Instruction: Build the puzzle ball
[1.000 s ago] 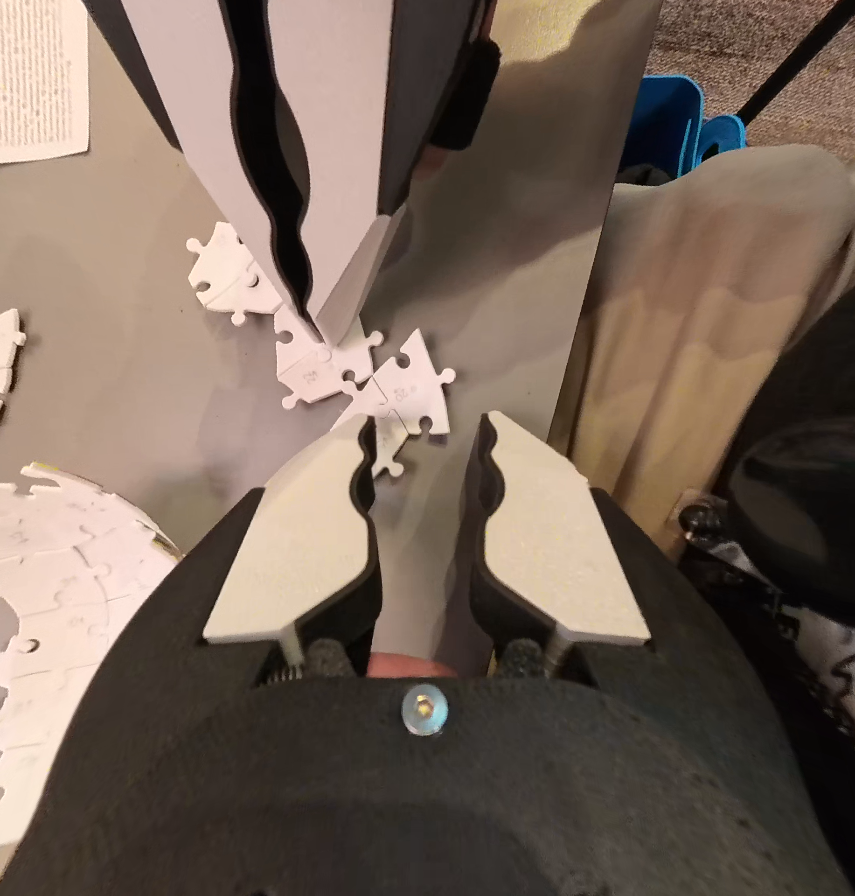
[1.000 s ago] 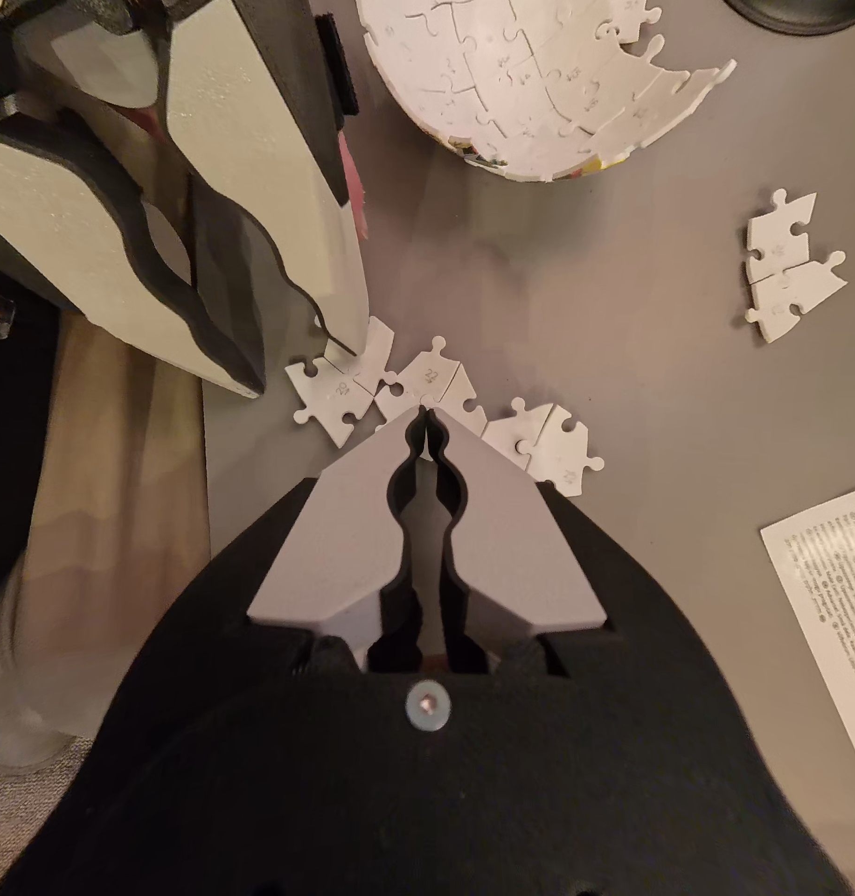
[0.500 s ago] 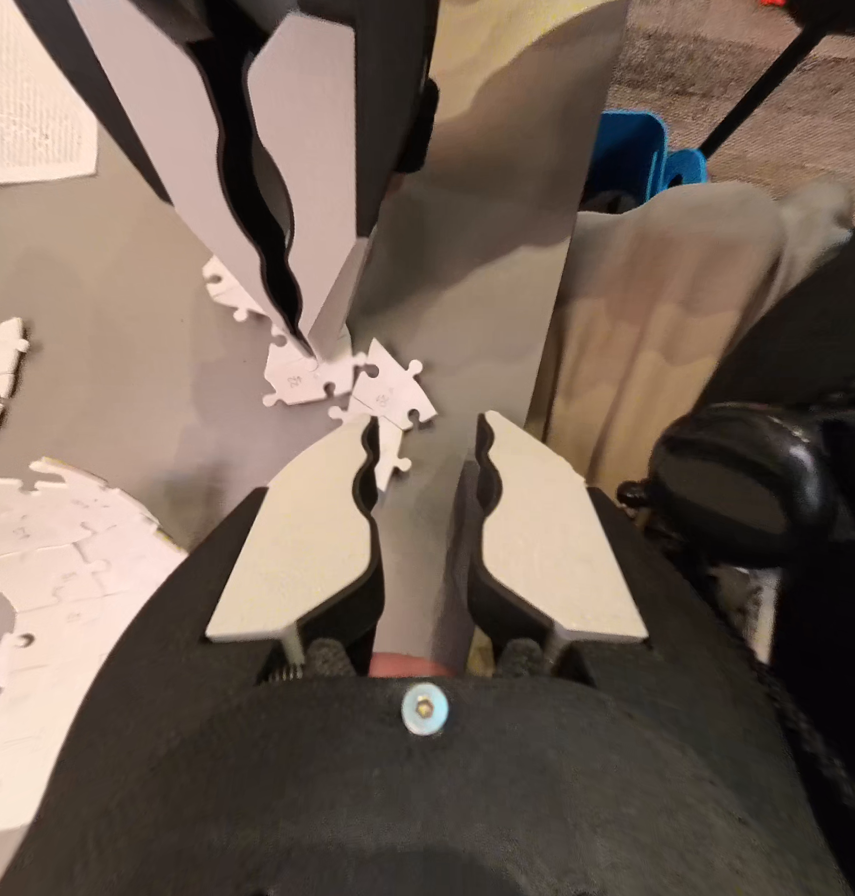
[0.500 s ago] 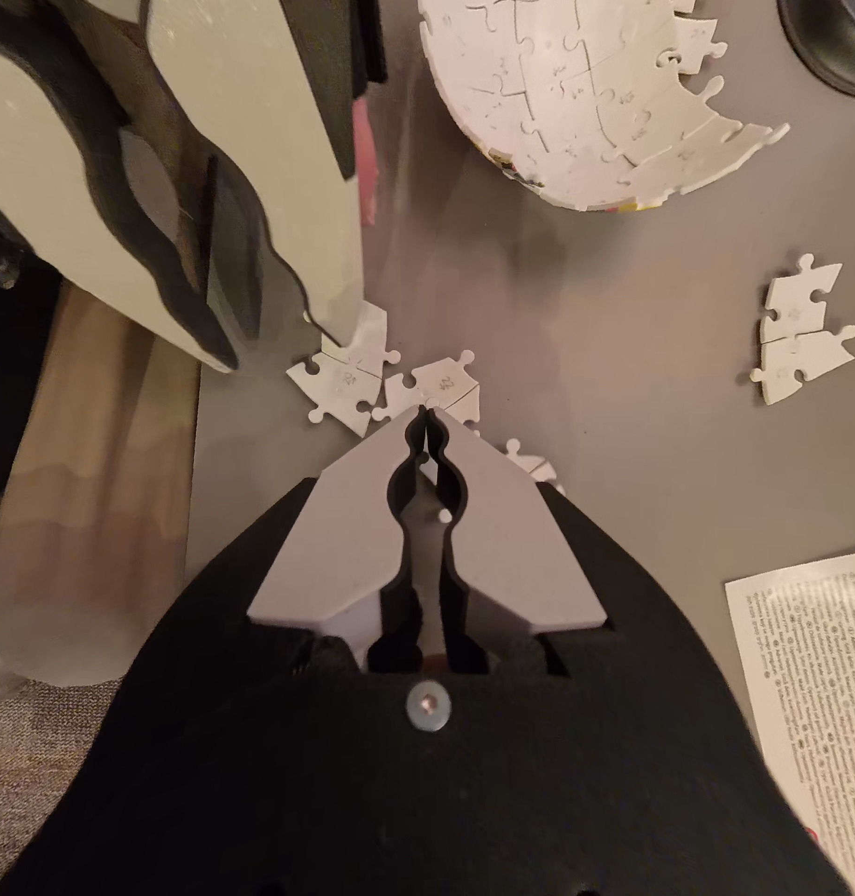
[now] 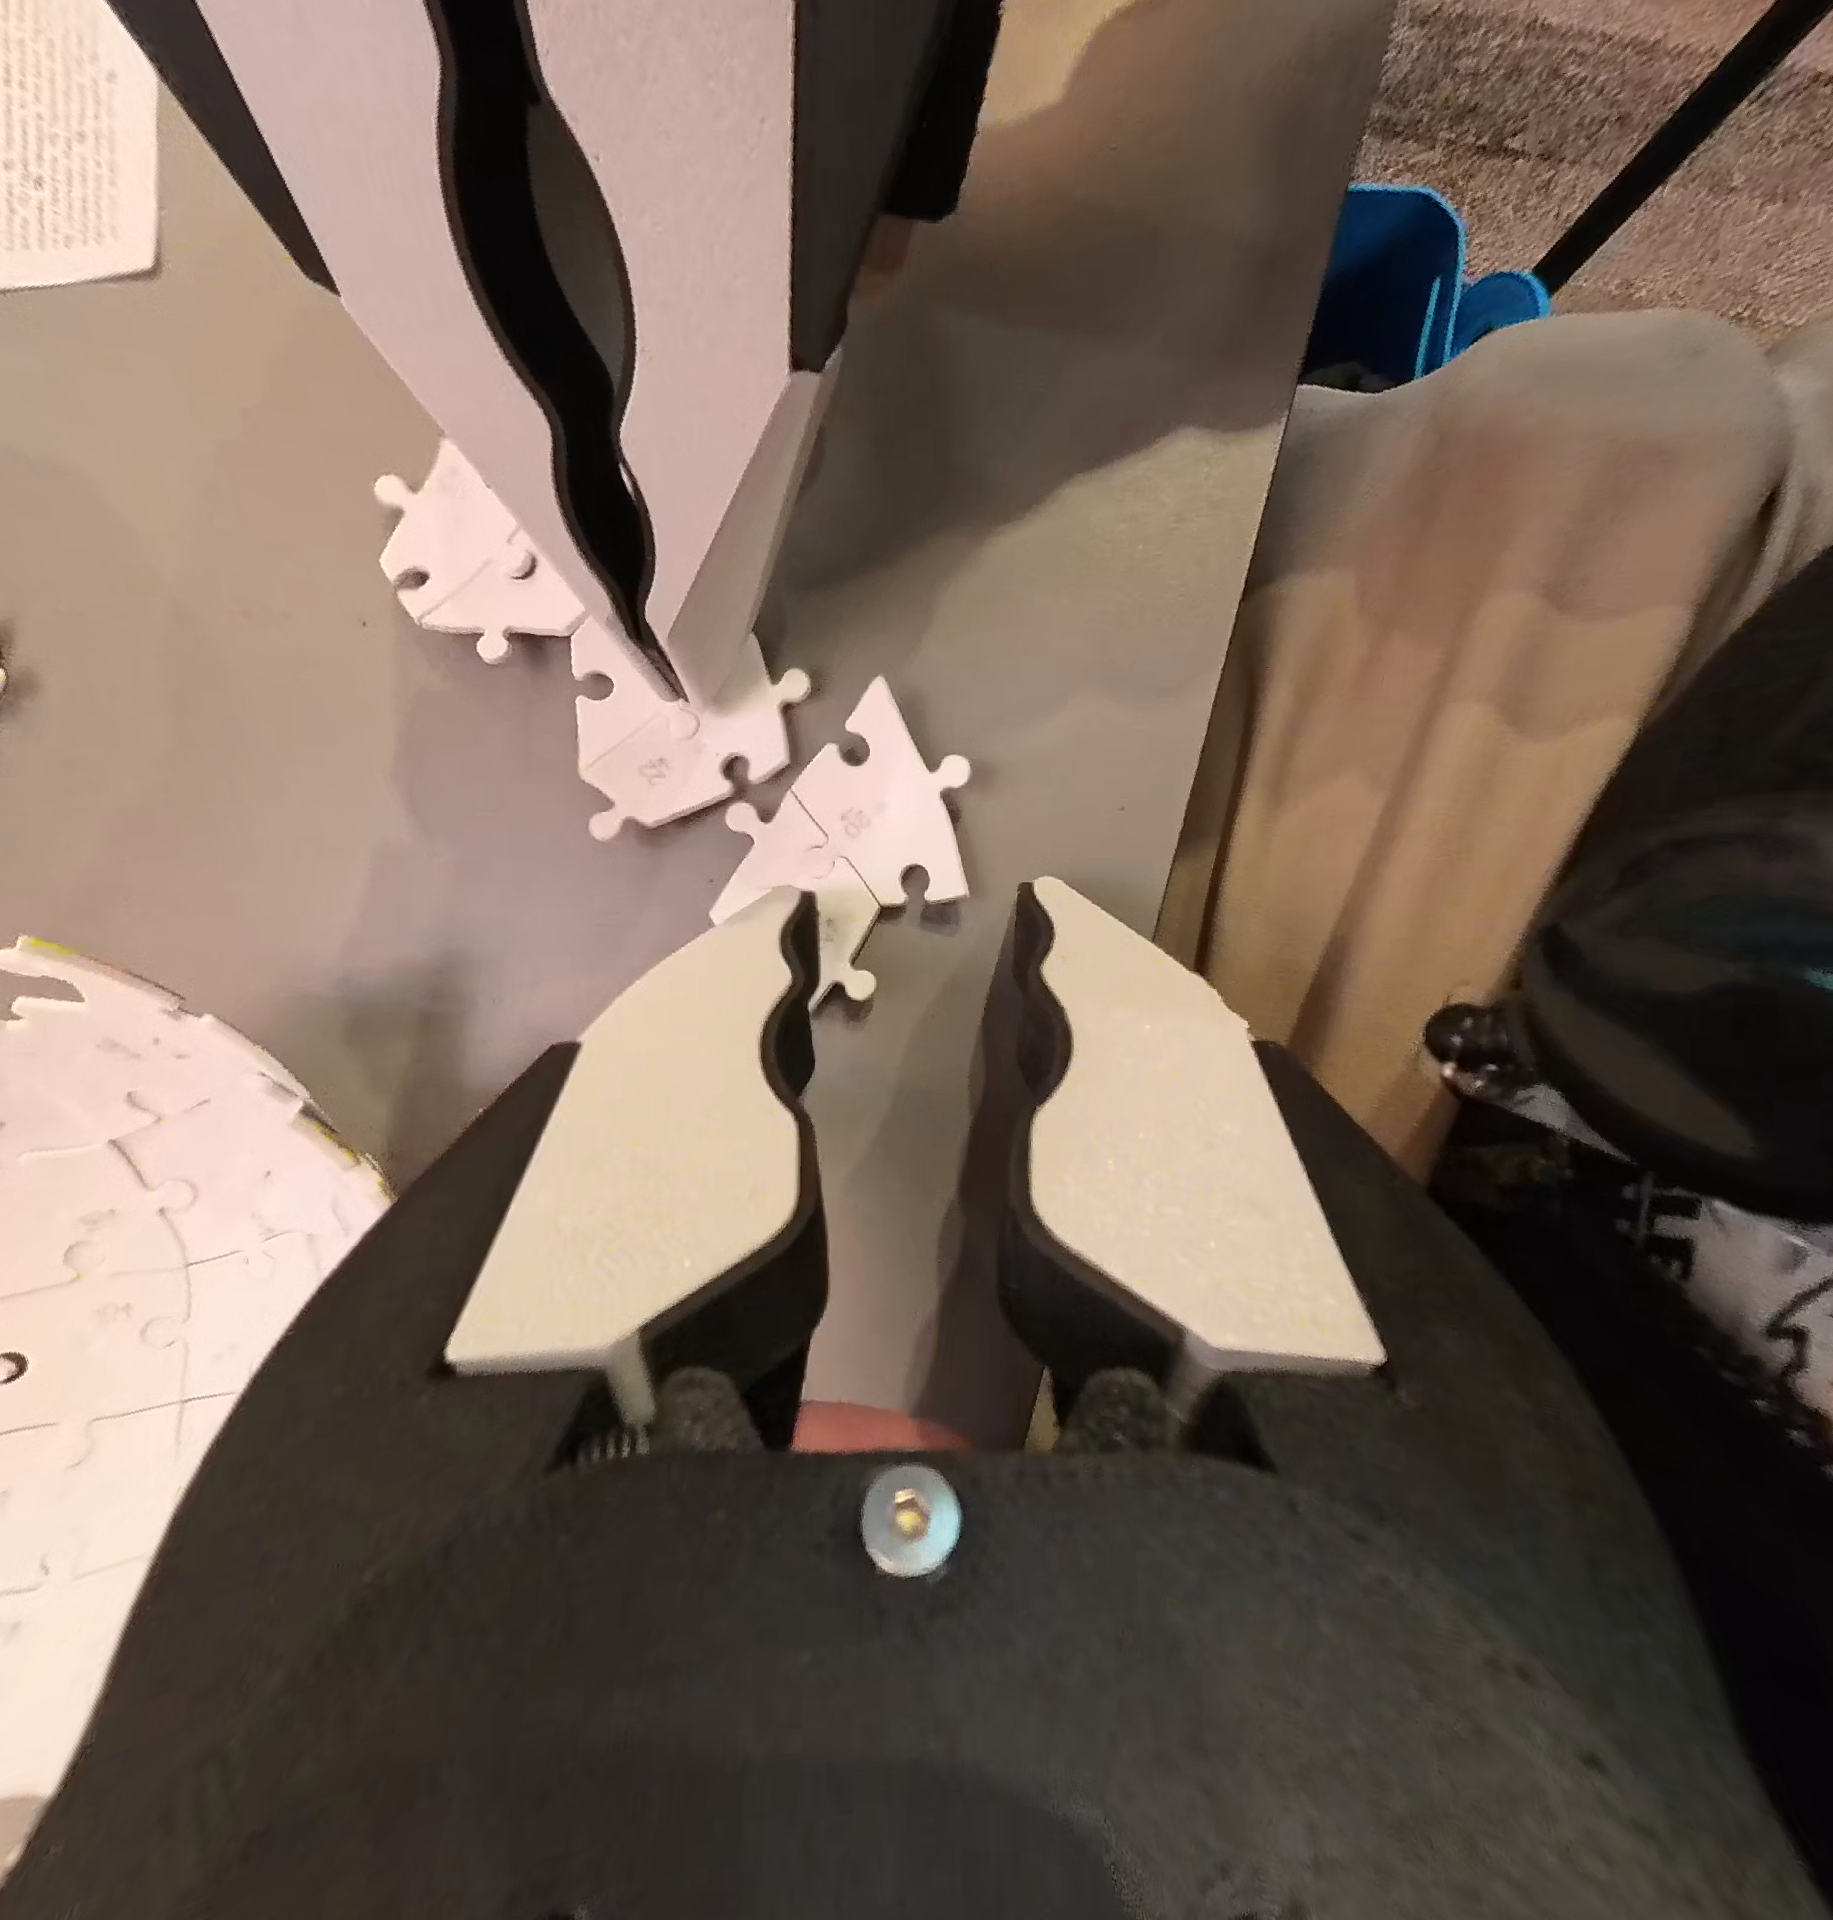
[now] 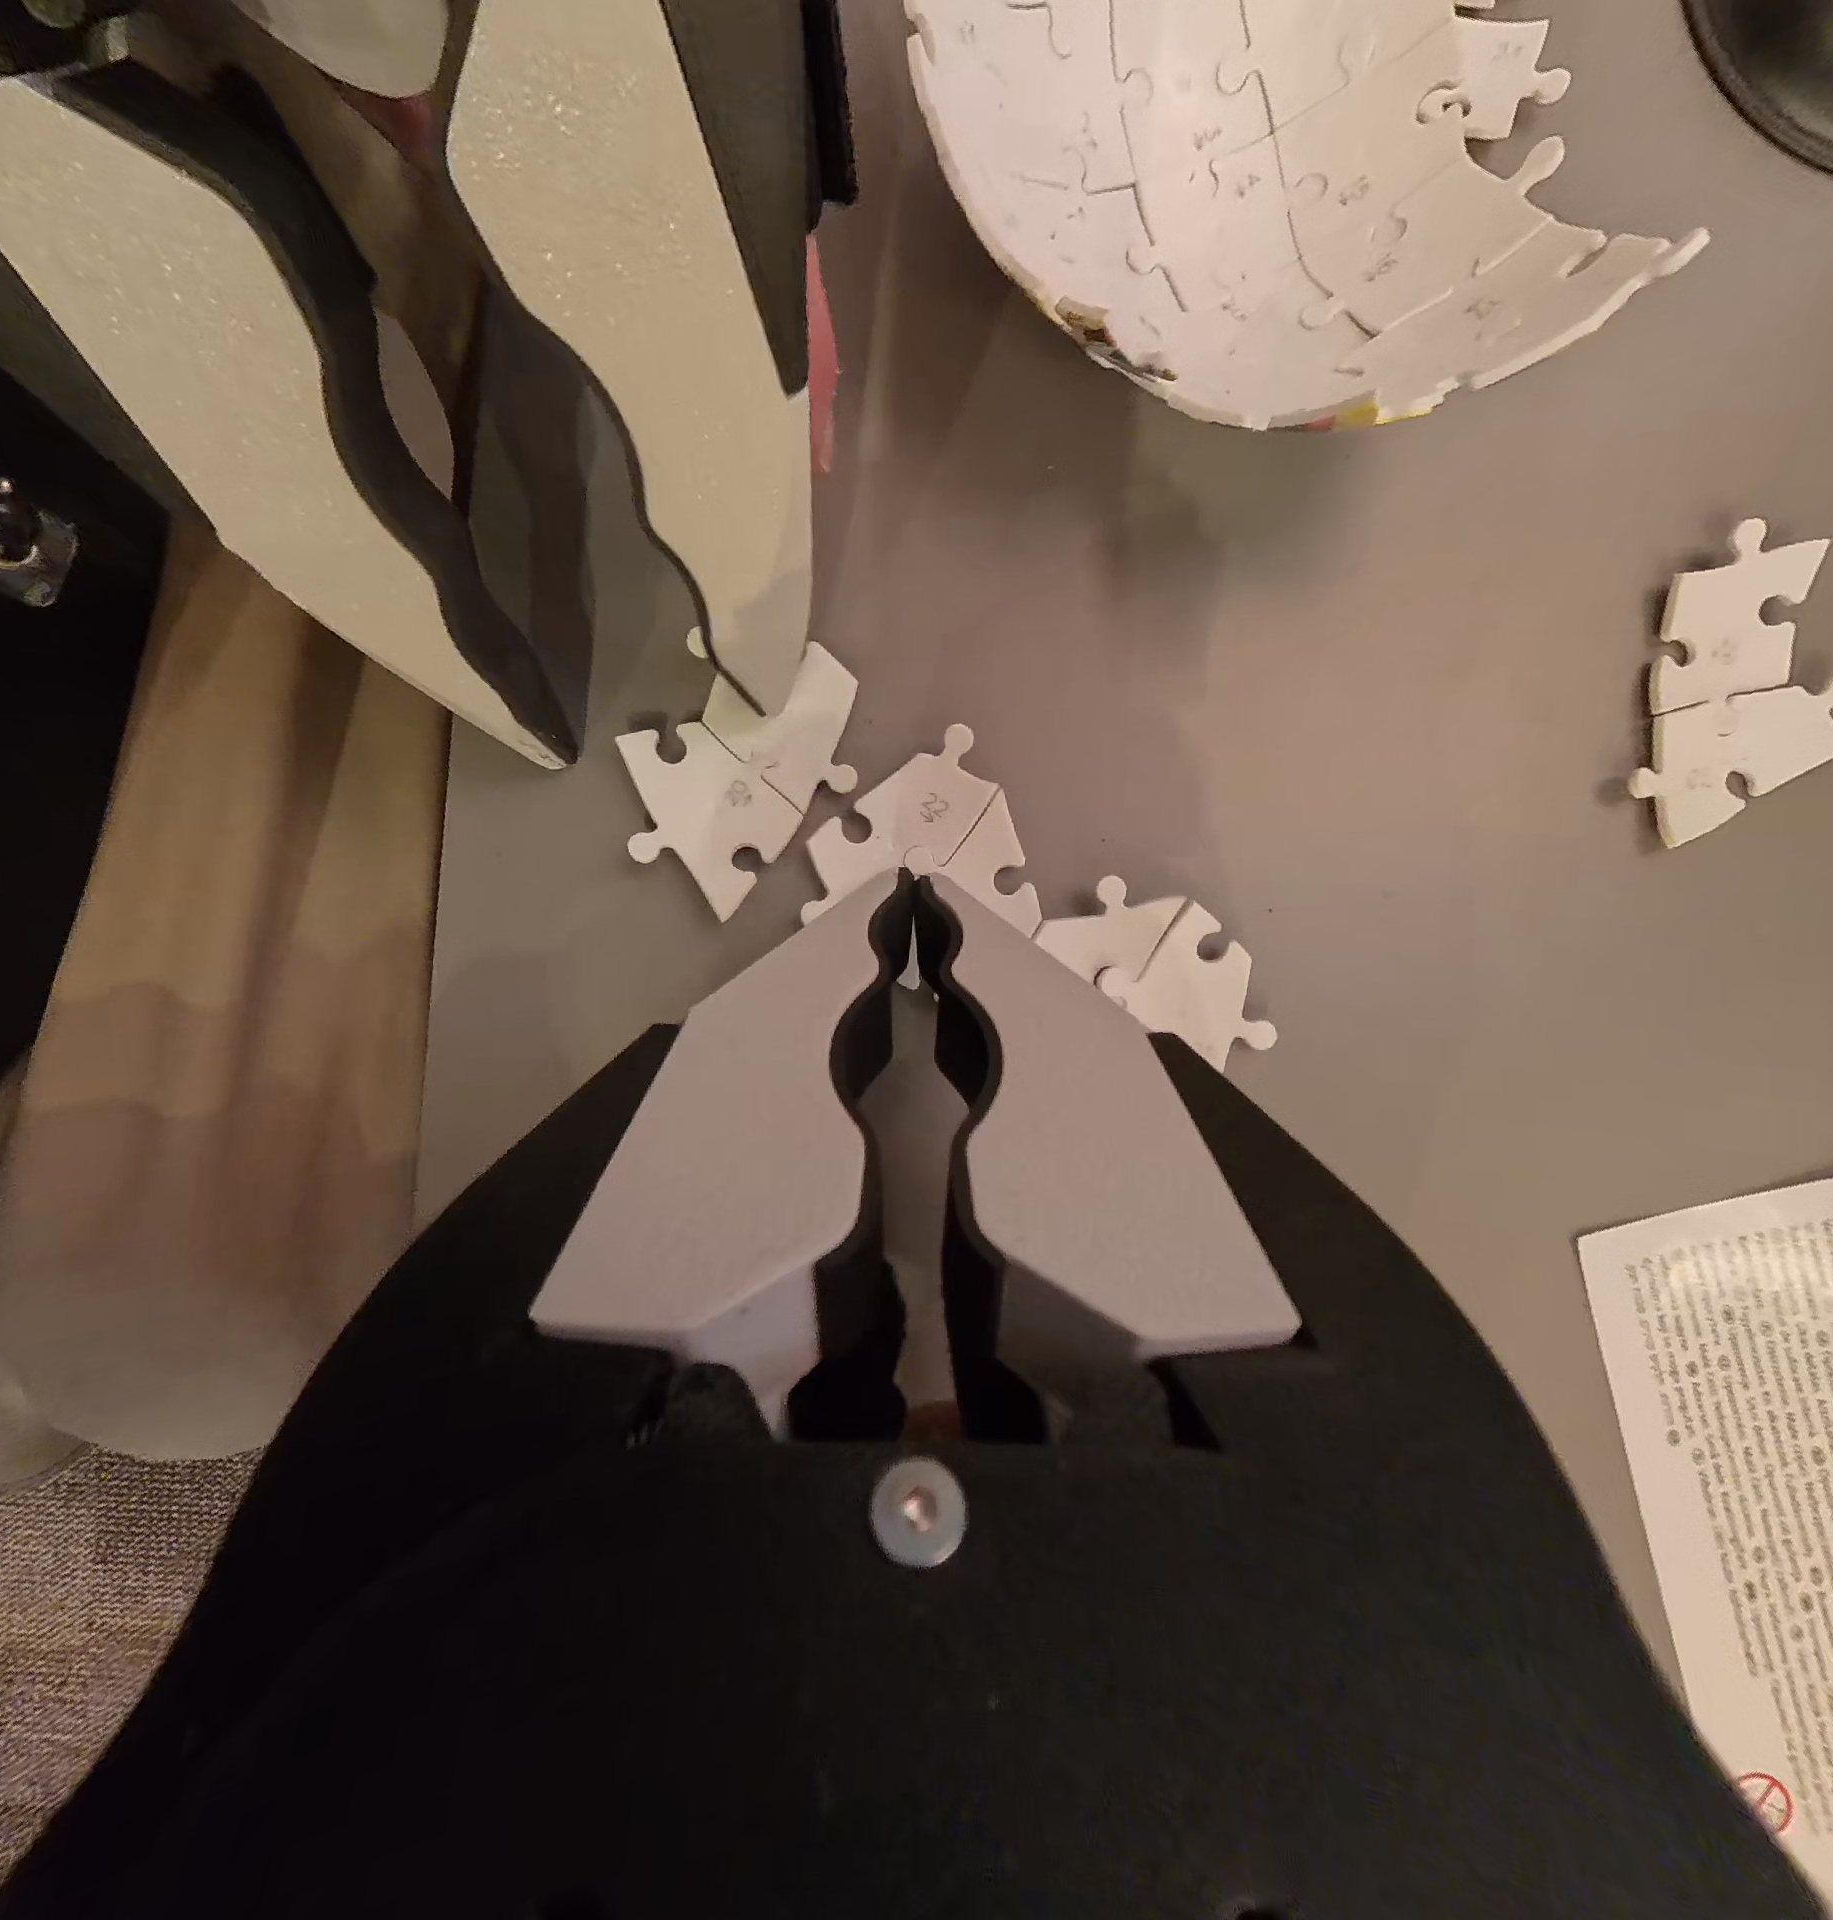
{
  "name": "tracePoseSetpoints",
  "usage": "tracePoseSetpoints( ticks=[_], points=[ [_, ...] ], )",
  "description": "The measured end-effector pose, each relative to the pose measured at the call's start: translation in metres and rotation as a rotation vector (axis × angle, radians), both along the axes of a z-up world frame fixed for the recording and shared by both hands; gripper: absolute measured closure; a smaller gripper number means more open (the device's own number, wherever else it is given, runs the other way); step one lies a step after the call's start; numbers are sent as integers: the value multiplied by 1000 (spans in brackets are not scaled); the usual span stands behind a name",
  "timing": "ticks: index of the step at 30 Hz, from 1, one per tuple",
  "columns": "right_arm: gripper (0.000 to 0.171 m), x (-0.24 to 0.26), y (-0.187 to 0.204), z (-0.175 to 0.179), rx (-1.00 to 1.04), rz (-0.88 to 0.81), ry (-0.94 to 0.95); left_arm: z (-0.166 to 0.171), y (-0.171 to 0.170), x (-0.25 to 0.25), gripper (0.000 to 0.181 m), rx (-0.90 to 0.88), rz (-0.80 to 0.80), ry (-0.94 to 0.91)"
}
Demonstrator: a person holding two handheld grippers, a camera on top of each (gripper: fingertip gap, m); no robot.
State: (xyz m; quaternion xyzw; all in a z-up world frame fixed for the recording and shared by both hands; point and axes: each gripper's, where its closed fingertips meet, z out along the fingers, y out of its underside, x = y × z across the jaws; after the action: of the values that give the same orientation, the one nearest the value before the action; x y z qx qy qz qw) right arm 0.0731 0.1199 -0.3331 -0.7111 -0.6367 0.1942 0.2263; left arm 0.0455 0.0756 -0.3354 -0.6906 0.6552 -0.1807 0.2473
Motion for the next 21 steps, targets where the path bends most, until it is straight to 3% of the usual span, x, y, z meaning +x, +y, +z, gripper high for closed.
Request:
tracePoseSetpoints(
  ticks=[12, 21],
  points=[
    [171, -4, -5, 0, 17, 179, -35, 0, 1, 0, 143, 3, -37, -8],
    [171, -8, -7, 0, 17, 162, -28, 0, 1, 1, 144, -3, -32, -6]
  ],
)
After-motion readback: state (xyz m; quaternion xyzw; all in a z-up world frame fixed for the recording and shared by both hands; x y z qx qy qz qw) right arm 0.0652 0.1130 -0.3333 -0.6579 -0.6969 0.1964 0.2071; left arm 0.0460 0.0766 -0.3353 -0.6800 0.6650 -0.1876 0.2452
